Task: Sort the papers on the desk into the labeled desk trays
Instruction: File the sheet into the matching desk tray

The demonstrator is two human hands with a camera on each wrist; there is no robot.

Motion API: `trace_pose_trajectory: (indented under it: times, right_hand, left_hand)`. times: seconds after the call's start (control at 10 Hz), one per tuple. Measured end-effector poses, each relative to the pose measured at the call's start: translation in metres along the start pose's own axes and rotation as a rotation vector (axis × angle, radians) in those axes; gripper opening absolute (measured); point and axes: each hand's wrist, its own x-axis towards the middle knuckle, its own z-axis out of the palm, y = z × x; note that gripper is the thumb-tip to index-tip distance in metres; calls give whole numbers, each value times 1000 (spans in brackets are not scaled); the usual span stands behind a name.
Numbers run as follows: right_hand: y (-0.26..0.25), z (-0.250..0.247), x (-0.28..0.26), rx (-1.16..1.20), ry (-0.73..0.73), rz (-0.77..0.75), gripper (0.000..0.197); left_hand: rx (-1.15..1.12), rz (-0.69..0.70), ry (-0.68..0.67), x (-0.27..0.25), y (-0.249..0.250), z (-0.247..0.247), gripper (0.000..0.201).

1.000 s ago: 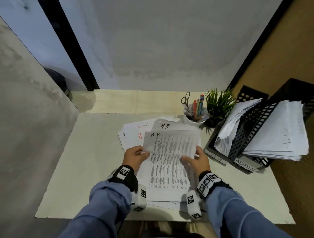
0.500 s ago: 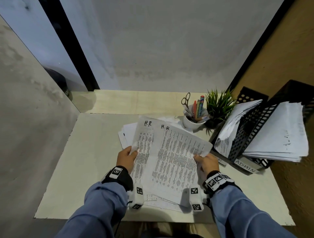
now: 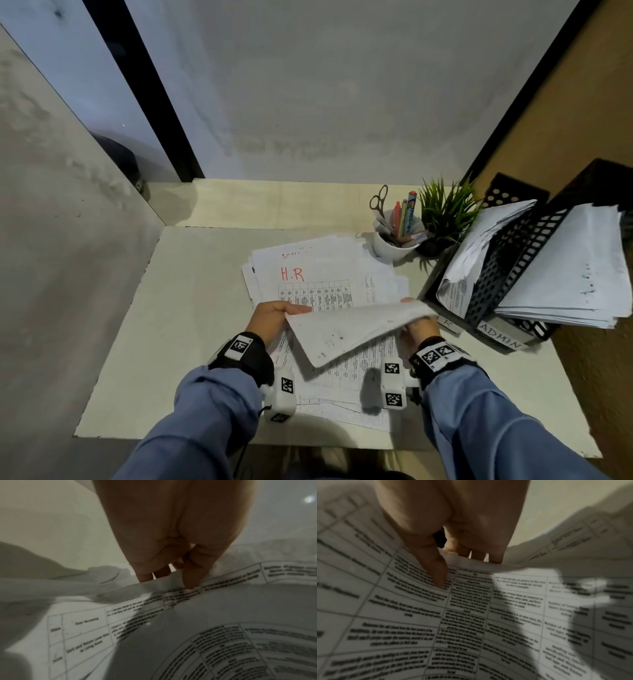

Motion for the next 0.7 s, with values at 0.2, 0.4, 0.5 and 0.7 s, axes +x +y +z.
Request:
trace_pose_trajectory:
  times: [0.2,0.4,0.5,0.7]
  right_hand:
    - [2,2,-14,-48,-124,-15,35]
    - [23,4,-1,28,-124,-38,41]
    - [24,2,3,-15,-148,-34,41]
    - [16,3,-10,57,-146,-14,16]
  left_hand:
    - [279,21,355,19,-11,-9,40]
    - [550,-108,451,22,-12,-13,21]
    - [549,-90,439,24,-12,-14,40]
    - [553,90,482,17,-8,-14,26]
